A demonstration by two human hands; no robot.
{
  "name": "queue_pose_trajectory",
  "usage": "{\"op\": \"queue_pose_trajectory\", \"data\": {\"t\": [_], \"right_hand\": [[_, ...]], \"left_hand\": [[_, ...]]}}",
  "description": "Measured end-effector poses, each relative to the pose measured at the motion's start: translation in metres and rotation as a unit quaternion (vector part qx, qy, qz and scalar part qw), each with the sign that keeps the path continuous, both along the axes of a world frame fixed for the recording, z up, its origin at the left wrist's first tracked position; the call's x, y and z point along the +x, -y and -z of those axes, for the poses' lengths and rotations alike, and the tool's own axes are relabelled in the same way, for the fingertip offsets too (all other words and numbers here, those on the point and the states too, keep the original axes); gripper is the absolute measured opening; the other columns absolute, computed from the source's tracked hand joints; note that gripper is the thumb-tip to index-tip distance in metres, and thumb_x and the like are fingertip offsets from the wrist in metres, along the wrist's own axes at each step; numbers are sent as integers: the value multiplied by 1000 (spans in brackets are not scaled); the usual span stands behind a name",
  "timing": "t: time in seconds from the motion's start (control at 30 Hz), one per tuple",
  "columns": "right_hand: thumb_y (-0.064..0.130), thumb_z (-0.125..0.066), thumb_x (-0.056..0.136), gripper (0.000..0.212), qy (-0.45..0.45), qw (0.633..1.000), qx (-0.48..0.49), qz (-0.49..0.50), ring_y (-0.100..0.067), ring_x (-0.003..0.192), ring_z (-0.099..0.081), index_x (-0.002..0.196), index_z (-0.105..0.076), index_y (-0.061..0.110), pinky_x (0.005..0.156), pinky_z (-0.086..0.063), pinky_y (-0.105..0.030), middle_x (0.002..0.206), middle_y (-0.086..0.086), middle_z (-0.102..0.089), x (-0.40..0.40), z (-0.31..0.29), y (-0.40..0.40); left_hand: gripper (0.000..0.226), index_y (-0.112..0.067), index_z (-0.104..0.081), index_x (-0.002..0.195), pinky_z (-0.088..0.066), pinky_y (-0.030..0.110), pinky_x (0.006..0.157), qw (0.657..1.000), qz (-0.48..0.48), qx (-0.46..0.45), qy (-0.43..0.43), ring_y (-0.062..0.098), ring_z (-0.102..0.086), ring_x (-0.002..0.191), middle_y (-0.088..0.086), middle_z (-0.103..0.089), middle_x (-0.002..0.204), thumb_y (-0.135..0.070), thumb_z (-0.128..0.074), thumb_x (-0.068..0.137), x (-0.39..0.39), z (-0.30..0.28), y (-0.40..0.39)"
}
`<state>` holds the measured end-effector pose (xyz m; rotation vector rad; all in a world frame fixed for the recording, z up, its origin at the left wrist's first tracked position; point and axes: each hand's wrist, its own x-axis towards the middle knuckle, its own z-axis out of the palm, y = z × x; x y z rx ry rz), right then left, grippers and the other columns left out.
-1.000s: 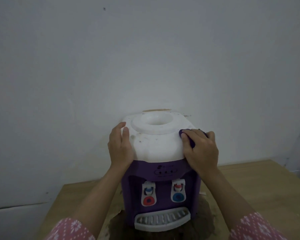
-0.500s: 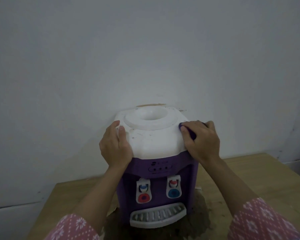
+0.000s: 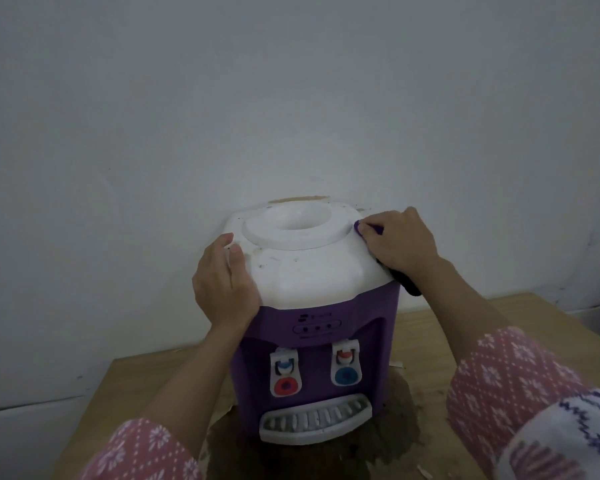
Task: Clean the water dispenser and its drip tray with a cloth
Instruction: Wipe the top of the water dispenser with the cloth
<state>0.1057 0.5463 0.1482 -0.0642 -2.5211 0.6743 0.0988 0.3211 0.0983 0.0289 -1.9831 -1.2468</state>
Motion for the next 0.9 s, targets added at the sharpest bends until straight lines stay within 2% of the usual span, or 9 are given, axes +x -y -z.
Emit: {"op": "queue_pose_trajectory", "data": {"t": [0.1, 0.17, 0.3, 0.4, 0.5, 0.57, 0.63, 0.77, 0.9], "right_hand": [[24, -57, 86, 17, -153, 986, 14, -63, -18, 85, -42, 93, -72, 23, 65, -39, -29, 89, 8, -71, 28, 18, 15], [21, -63, 81, 15, -202, 972, 39, -113, -18, 81, -46, 92, -73, 20, 61, -41, -28, 86, 9, -72, 37, 23, 17], [28, -56, 86, 17, -103, 992, 0, -76, -13, 87, -44, 92, -72, 26, 67, -37, -28, 86, 11, -69, 14, 12, 0], [30, -49, 90, 23, -4, 998, -49, -36, -23, 96, -55, 94, -71, 26, 80, -48, -36, 92, -1, -69, -8, 1, -15], [32, -44, 92, 26, 35, 998, -52, -13, -25, 100, -54, 99, -69, 28, 81, -47, -35, 95, -6, -68, -12, -2, -18], [33, -43, 92, 26, 19, 1000, -15, 0, -20, 99, -45, 100, -68, 30, 74, -40, -31, 97, -4, -67, -4, 3, -13], [31, -49, 89, 22, -50, 998, 8, -25, -14, 90, -39, 98, -69, 31, 69, -35, -28, 92, 3, -68, 12, 11, -1], [24, -62, 82, 15, -168, 981, 26, -92, -11, 81, -42, 93, -72, 27, 60, -36, -25, 85, 15, -71, 38, 22, 17], [30, -51, 87, 20, -72, 996, 12, -45, -15, 89, -44, 92, -71, 26, 67, -39, -29, 88, 6, -69, 12, 9, 9]], "left_hand": [[47, -11, -58, 116, -40, 37, 92, 1000, -2, -4, 0, 22, -55, 109, 5, -62, 119, -33, -28, 88, 3, 1, 0], [48, -10, -58, 117, -41, 40, 95, 1000, -1, -4, 2, 23, -54, 109, 6, -62, 120, -33, -28, 87, 5, 0, 1], [52, -9, -55, 121, -36, 39, 98, 1000, 13, -2, 17, 23, -51, 114, 7, -58, 124, -34, -25, 87, 5, -3, 3], [53, -10, -52, 123, -35, 40, 101, 999, 33, -11, 29, 23, -48, 116, 8, -56, 126, -36, -22, 87, 3, -4, 6], [53, -9, -51, 123, -35, 40, 101, 999, 39, -16, 29, 23, -47, 116, 8, -56, 125, -36, -22, 87, 4, -4, 7], [54, -10, -51, 123, -35, 40, 101, 999, 34, -16, 30, 23, -47, 117, 7, -55, 125, -37, -22, 87, 5, -3, 7], [54, -11, -51, 123, -34, 40, 101, 999, 33, -18, 31, 23, -47, 117, 7, -55, 126, -38, -22, 87, 6, -2, 6], [53, -10, -51, 123, -33, 34, 95, 999, 32, -18, 27, 22, -48, 114, 6, -56, 123, -36, -22, 87, 6, -2, 6], [44, -7, -49, 124, -33, 45, 103, 997, 52, -28, 55, 27, -45, 119, 10, -53, 126, -28, -21, 96, 1, -4, 9]]}}
